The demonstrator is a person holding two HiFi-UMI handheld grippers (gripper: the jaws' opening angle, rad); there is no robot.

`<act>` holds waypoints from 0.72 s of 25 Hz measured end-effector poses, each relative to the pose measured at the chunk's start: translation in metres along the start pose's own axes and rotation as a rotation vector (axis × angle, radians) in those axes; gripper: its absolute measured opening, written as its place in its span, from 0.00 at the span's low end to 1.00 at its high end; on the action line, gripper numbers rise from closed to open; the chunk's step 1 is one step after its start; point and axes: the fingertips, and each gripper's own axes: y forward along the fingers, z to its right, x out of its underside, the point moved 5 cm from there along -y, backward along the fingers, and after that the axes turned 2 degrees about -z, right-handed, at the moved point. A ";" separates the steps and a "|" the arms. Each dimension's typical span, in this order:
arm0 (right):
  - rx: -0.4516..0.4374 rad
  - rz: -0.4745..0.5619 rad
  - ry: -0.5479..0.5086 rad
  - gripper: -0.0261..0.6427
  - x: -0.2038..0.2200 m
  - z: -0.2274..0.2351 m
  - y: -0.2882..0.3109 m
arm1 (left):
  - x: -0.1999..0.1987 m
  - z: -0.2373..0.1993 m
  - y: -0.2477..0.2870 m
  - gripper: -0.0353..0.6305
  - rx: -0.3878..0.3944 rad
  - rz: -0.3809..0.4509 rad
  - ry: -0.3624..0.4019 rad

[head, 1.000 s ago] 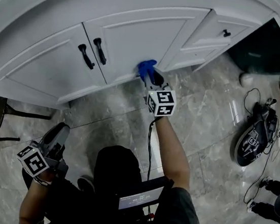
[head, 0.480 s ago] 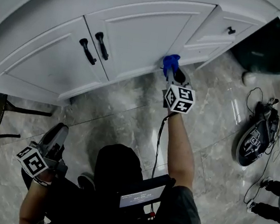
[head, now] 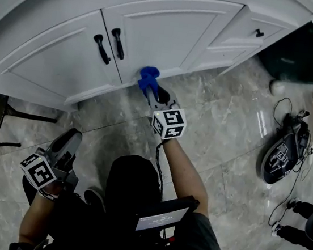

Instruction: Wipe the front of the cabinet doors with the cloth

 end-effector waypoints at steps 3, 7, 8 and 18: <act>-0.074 -0.033 -0.013 0.12 0.013 -0.034 0.020 | 0.003 0.001 -0.003 0.25 -0.004 0.002 -0.002; -0.132 -0.071 -0.023 0.12 0.029 -0.062 0.040 | 0.004 0.001 -0.008 0.25 -0.010 0.003 -0.007; -0.141 -0.078 -0.026 0.12 0.032 -0.066 0.046 | 0.005 0.001 -0.008 0.25 -0.009 0.002 -0.007; -0.148 -0.133 -0.128 0.12 0.046 -0.062 0.076 | 0.011 -0.005 -0.007 0.25 -0.024 0.001 -0.019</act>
